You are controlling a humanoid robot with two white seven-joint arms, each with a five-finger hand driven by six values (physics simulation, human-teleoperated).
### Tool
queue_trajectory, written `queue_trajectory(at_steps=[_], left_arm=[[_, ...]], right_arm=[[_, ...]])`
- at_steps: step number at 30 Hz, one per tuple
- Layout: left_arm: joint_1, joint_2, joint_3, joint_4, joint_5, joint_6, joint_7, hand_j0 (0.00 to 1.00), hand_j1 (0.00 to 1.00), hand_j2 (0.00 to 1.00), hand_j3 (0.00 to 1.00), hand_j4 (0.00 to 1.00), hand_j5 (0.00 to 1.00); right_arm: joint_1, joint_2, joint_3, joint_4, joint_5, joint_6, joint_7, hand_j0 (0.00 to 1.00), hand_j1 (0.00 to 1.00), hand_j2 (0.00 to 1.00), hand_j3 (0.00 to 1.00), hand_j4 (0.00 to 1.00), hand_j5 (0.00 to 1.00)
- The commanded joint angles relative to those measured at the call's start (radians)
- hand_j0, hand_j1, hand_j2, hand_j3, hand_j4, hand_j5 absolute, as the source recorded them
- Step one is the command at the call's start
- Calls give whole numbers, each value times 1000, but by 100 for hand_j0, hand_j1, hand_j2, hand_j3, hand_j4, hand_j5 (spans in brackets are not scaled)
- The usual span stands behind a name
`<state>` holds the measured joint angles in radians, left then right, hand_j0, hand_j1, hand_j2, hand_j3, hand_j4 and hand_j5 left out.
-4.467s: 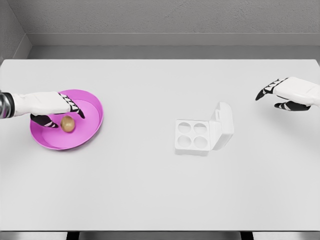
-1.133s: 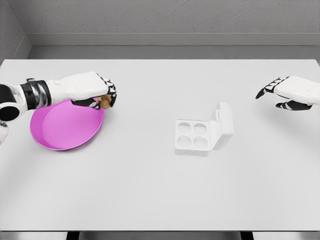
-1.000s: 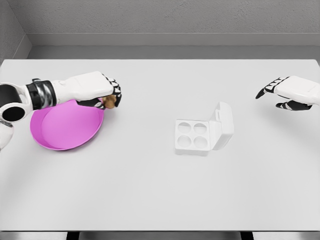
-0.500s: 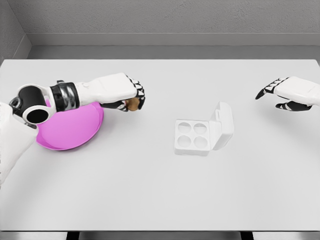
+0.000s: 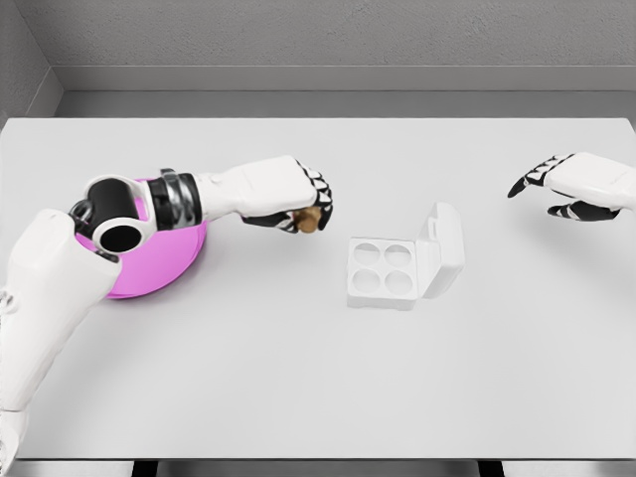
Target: Pack egg into the box and close the box lid
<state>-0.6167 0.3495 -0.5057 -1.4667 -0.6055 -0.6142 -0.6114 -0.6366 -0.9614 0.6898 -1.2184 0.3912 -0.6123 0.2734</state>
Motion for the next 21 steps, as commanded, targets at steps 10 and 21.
queue_trajectory(at_steps=[10, 21], left_arm=[[-2, -107, 0, 20, -46, 3, 1, 38, 38, 38, 38, 38, 38], [5, -181, -23, 48, -92, 3, 1, 38, 38, 38, 38, 38, 38]], right_arm=[[2, 4, -1, 7, -3, 1, 0, 69, 69, 69, 69, 69, 69], [12, 4, 2, 19, 8, 1, 0, 69, 69, 69, 69, 69, 69]])
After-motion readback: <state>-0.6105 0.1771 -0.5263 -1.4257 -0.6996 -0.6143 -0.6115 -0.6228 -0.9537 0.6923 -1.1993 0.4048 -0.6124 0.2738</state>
